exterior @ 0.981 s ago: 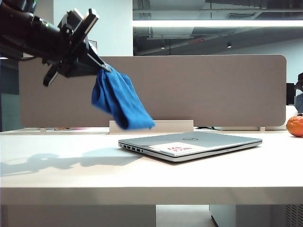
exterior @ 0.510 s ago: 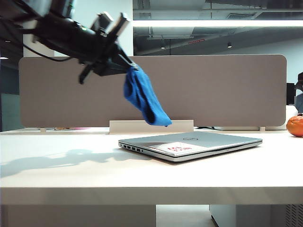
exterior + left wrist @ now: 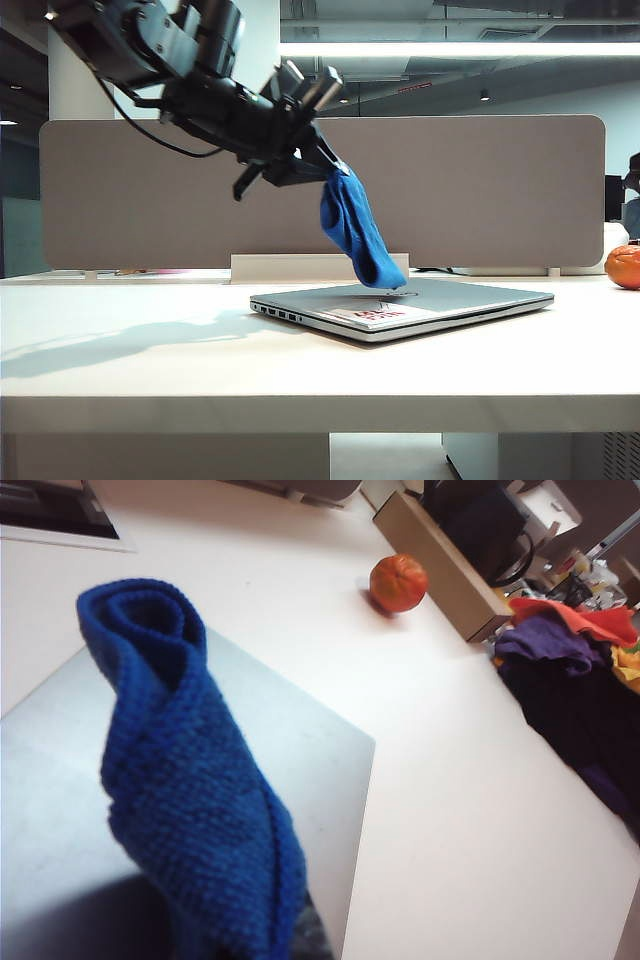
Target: Pick up the blue rag and put it over the laptop.
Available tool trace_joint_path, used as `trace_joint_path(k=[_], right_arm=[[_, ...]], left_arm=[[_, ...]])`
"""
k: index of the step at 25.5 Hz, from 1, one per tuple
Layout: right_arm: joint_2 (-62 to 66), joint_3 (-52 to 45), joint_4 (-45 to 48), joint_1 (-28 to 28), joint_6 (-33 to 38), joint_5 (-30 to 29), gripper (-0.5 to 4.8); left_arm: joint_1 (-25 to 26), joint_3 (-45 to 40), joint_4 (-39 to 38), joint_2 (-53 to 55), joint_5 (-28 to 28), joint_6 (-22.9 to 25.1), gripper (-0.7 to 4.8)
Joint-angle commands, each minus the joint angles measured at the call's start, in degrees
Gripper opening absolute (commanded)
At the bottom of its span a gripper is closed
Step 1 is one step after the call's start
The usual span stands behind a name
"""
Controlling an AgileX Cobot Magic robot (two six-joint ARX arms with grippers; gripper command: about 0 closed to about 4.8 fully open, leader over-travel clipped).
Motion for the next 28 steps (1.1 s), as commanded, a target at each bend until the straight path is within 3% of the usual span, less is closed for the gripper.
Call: trace_joint_path(k=[1,7,14,23,24,26,28], right_arm=[[-0.13,-0.22,0.83,0.04,-0.15,0.09,0.00],[-0.13,-0.22,0.81,0.02,-0.17,0.11,0.00],[-0.13,-0.22,0.83,0.02,-0.17,0.09,0.00],[-0.13,-0.22,0.81,0.04,-0.17,0.09,0.00],[-0.13,-0.22,0.83,0.02,-0.17,0.09,0.00],[-0.13,-0.22,0.81,0.02,-0.17,0.09,0.00],[-0.13,-0.22,0.83,0.02,-0.17,0.09,0.00]], left_arm=[[-1.07,4.04,-0.07,3.30,0.13,0.20,-0.06],[-3.08,9.09,-3.52,6.32,0.17,0.26,-0.06],[-3.08,9.44,-11.41,6.93,-7.30,6.51,-0.06],[-3.08,9.46,-16.70,8.94,-8.11,9.99,-0.04],[-3.08,9.49,-17.07,9.51,-8.59,9.97,0.19],[-3.08,9.49,-17.97,9.94,-10.75,9.99,1.51],[-3.08,9.49,-18.27,9.99,-11.96,10.05,2.19]])
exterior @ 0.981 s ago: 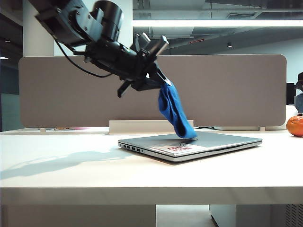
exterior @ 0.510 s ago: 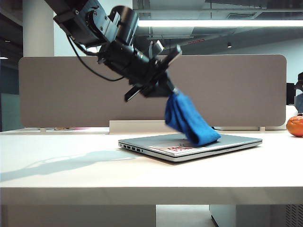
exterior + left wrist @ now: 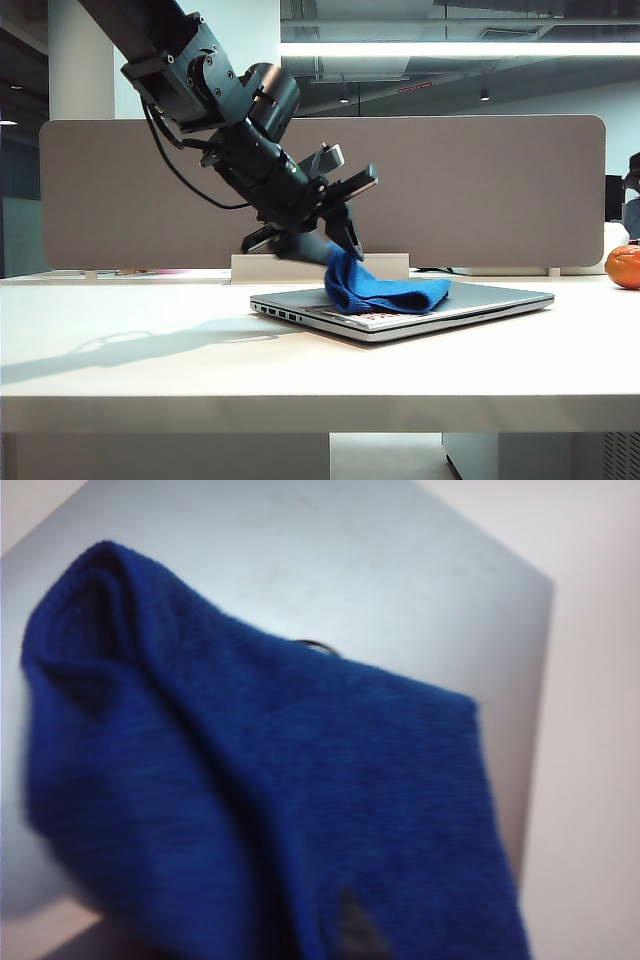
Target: Pick up the blue rag and put it over the laptop.
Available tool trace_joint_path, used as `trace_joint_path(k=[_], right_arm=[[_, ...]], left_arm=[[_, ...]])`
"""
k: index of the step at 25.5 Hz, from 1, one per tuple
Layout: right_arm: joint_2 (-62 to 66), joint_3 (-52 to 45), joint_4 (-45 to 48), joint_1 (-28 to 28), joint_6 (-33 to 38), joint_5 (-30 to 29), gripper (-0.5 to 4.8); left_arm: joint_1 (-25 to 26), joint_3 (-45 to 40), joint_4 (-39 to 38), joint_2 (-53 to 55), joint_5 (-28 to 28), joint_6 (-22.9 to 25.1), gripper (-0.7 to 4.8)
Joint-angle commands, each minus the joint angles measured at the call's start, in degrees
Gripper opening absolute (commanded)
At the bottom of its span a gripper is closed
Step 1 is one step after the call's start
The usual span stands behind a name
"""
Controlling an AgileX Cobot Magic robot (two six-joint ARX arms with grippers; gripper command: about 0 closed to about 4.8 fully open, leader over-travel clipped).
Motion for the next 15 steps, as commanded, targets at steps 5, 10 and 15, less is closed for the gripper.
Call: trace_joint_path(k=[5,10,15], right_arm=[[-0.13,-0.22,0.79,0.02,-0.17,0.07,0.00],[-0.13,-0.22,0.81,0.02,-0.17,0.07,0.00],[-0.13,-0.22,0.79,0.02,-0.17,0.07,0.00]], left_arm=[[0.33,0.28,-1.49,-0.26,-3.04,4.87,2.53],[0.55,0.31,-3.50,-0.33,-4.50,4.87,3.01],[1.38,1.62,-6.62,-0.48,-6.01,5.07,3.55]])
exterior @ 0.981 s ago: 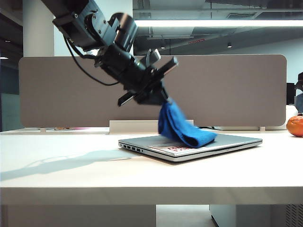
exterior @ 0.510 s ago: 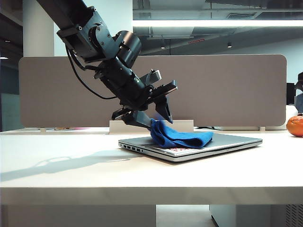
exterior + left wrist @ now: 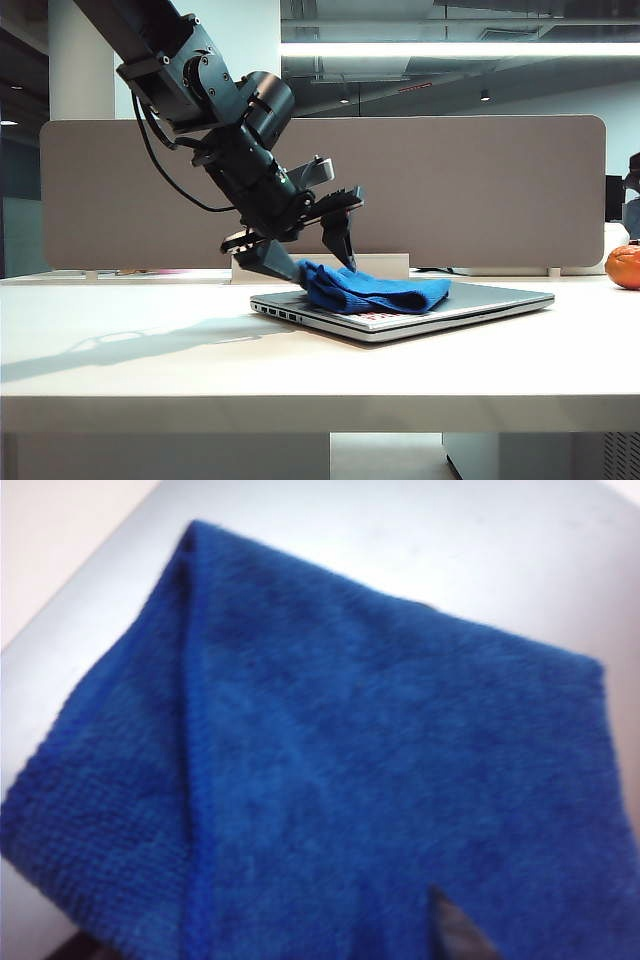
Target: Pick up the blue rag and put it over the laptop.
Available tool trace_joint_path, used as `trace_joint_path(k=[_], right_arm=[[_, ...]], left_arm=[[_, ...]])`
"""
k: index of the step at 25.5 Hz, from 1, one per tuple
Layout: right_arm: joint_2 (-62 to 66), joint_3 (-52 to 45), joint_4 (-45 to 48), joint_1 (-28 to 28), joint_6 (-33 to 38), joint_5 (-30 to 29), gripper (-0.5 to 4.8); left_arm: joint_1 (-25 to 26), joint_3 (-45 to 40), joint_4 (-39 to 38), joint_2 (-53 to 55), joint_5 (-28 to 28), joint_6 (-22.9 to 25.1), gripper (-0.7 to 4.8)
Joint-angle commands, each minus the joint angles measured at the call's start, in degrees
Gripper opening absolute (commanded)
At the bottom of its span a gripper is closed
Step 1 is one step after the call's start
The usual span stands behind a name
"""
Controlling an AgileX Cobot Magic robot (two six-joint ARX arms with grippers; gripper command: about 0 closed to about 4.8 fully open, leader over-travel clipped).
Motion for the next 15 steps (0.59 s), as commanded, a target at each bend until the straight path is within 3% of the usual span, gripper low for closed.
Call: trace_joint_path(k=[1,6,10,15], right_arm=[[-0.13,-0.22,0.81,0.02,-0.17,0.07,0.00],[-0.13,-0.22,0.81,0.00,-0.39,0.59,0.00],[-0.13,-0.22,0.81,-0.02,-0.39,2.29,0.00],[-0.13,-0.22,0.81,-0.02,-0.39,5.42,0.00]], left_arm=[[1.03,1.79,-2.49,-0.52,-0.59,0.76,3.55],[4.72,4.87,-10.05,-2.95,-1.53,2.82,3.55],[7.76,4.94,-11.74,-5.49,-1.16,2.78,3.54],[14.21,4.94,-18.08,-10.51,-1.22,2.82,3.15]])
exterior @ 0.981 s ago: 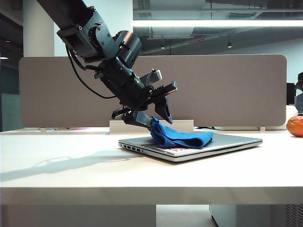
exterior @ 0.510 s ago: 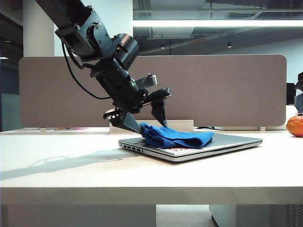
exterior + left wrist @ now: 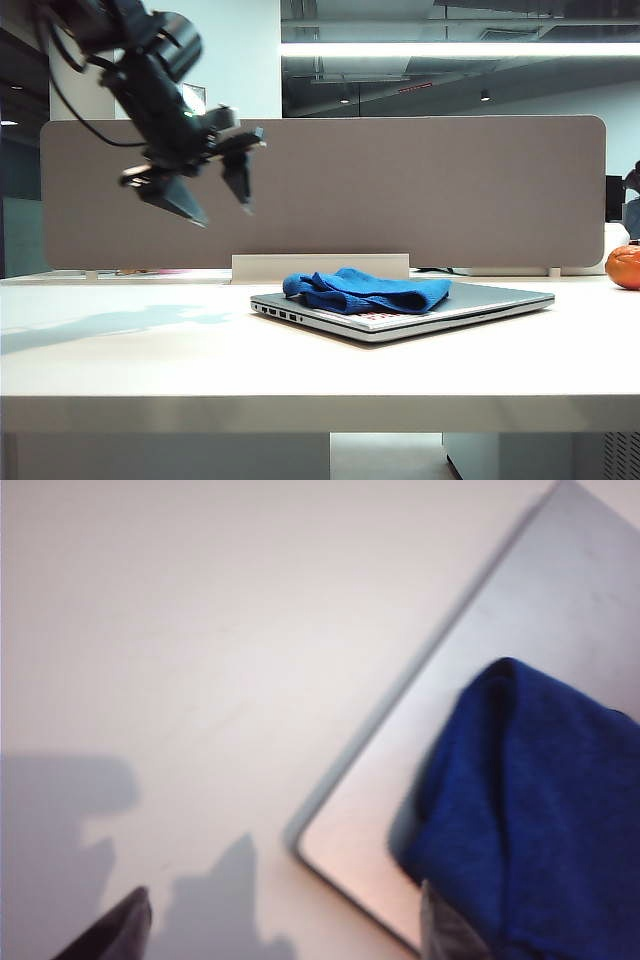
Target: Pick up the blue rag and put it over the laptop.
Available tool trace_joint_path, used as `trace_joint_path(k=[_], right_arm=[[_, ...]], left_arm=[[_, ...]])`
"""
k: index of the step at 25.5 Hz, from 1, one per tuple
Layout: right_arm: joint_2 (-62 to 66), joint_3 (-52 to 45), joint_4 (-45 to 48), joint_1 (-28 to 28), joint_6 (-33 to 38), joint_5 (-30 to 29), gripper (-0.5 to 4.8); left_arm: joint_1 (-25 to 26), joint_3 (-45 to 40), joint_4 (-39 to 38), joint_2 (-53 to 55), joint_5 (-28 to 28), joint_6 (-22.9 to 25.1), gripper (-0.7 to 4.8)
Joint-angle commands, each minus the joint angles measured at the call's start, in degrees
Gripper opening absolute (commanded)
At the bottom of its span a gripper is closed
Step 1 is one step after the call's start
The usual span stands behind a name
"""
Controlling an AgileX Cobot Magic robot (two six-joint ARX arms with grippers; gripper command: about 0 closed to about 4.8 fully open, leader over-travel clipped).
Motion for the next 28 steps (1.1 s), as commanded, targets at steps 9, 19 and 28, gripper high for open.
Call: trace_joint_path(k=[9,19,28], right_arm=[[-0.13,-0.22,0.81,-0.02,-0.44,2.32,0.00],[-0.13,-0.22,0.83,0.00,-0.44,7.58,-0.01],[-0.13,-0.22,0.81,-0.02,-0.46,14.36,-0.01]], left_arm=[[6.38,0.26,-11.10,-4.35,0.24,5.35,1.02],[6.58,0.13,-15.61,-8.48,0.17,10.51,-0.06],[6.58,-6.12,-13.33,-19.28,0.00,10.75,-0.06]])
